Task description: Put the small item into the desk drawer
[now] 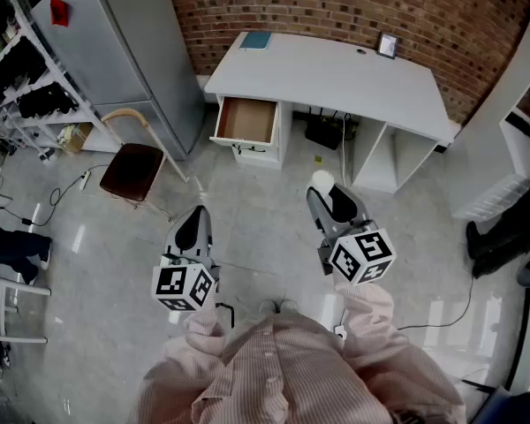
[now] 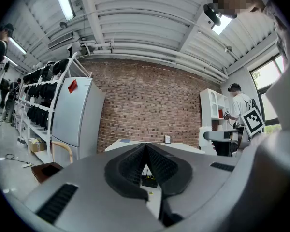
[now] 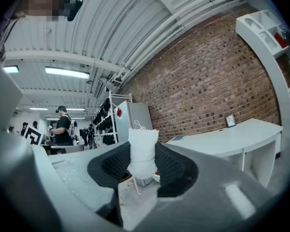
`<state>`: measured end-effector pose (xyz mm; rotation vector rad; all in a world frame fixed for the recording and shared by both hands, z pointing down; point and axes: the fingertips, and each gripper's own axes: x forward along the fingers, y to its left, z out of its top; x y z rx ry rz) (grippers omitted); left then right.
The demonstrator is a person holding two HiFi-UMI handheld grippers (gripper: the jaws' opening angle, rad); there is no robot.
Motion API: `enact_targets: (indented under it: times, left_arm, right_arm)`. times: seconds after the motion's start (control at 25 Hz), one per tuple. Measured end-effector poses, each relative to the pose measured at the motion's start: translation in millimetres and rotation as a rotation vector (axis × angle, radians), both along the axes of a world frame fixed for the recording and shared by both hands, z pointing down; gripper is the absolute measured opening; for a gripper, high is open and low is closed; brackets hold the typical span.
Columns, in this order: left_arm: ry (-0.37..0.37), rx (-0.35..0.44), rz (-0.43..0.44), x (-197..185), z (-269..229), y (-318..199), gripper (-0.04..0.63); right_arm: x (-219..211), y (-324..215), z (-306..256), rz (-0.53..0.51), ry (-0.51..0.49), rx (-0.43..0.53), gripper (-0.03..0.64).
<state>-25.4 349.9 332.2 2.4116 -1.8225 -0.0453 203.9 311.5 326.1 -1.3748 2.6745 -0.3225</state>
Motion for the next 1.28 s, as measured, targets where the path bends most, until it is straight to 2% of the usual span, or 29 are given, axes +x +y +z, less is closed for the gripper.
enact_targets:
  times: [0.44,0.76,1.08,1.28]
  left_arm:
    - [-0.008,0.007,-0.028,6,-5,14,-0.002]
    - [0.014,0.013,-0.059,13,4,19,-0.002]
    - [0.011,-0.005,-0.053,13,10,-13,-0.002]
    - [0.01,-0.026,-0.051,-2,19,-51,-0.002]
  right_arm:
    - [7,7,-2,-0.029,-0.026,0.003,0.161]
    - [13,7,11,-0.055,-0.045,-0.009,0.162]
    - [13,-23,17,-0.06,-0.071,-0.035,0.161]
    - [-3,-58,28,-0.062,-0.056,-0.049,0.161]
